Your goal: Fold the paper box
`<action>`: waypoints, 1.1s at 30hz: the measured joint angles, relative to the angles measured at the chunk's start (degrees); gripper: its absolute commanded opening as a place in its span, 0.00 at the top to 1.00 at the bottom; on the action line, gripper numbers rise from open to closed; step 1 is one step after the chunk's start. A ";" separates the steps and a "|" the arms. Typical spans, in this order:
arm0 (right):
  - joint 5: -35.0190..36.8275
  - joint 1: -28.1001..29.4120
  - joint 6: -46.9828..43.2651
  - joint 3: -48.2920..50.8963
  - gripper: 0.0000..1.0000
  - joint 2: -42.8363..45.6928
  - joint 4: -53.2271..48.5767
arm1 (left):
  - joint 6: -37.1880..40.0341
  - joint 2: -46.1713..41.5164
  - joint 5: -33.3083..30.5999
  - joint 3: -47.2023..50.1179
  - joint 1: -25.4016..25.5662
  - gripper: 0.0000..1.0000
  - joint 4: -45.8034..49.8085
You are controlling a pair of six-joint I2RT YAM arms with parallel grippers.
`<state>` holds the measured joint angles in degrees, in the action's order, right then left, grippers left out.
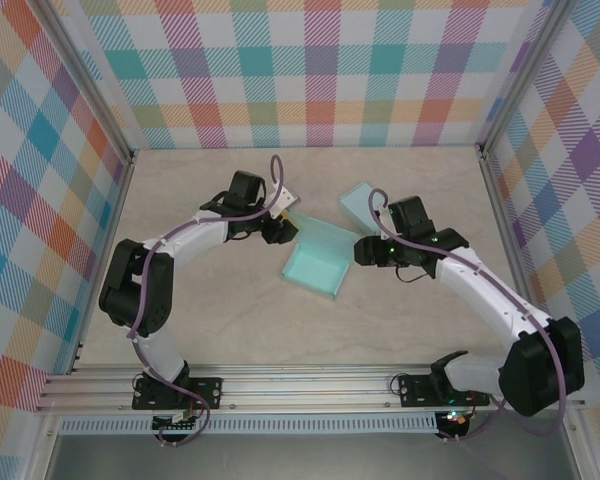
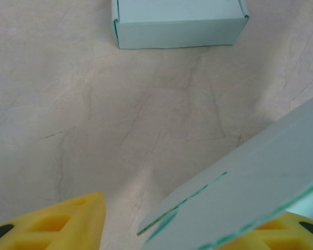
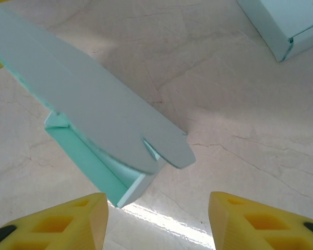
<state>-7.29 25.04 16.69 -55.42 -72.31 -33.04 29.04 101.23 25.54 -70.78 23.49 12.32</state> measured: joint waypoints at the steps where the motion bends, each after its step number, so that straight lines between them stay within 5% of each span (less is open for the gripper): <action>1: 0.22 0.17 -0.24 -0.39 0.48 -0.83 0.20 | 0.07 0.15 0.42 -0.26 0.00 0.50 0.35; 11: 1.53 2.40 -2.03 -3.45 0.60 -7.08 2.14 | 1.05 0.31 1.01 -1.53 0.00 0.65 4.31; 21: 5.01 4.39 -2.78 -4.81 0.91 -9.70 2.36 | 0.70 0.50 1.42 -2.29 0.00 0.90 6.23; 33: 11.58 7.61 -2.34 -6.99 0.94 -12.00 2.89 | -5.77 -1.53 -2.05 0.92 1.53 1.00 1.51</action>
<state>4.29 32.64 14.35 -62.41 -84.31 -30.15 23.27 99.70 23.49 -69.87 25.02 13.82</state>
